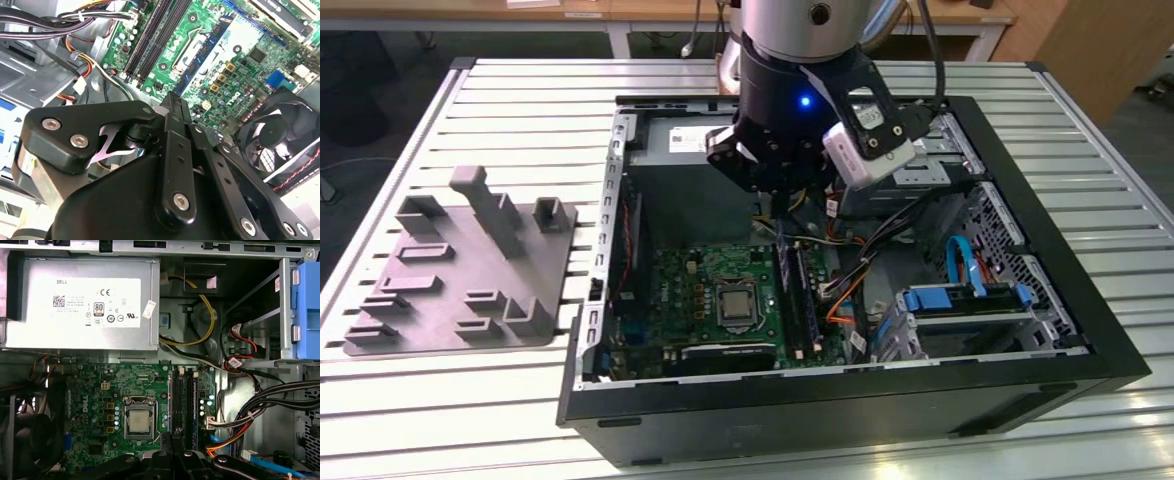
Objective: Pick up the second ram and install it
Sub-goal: 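Insert the second ram into the second slot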
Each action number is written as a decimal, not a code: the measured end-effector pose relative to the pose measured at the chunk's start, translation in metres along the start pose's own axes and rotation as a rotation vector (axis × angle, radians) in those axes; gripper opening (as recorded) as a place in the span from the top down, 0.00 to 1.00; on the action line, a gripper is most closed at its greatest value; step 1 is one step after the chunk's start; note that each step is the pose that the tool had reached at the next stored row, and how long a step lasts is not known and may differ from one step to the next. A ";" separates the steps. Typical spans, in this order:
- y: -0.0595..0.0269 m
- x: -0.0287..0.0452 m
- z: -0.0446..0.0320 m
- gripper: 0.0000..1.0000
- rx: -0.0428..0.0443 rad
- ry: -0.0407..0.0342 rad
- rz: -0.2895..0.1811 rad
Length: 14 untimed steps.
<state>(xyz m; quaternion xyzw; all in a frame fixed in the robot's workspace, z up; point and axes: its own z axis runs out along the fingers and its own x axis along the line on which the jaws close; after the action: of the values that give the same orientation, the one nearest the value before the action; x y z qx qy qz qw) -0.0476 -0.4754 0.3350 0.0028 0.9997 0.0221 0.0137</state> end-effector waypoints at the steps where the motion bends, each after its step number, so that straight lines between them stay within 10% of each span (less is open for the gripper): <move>1: -0.0001 0.0000 0.0013 0.89 0.0001 0.0001 0.000; 14: -0.0007 0.0005 0.0165 0.89 0.0001 0.0001 0.000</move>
<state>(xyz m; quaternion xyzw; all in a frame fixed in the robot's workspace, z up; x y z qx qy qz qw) -0.0476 -0.4754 0.3185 0.0028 0.9997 0.0220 0.0136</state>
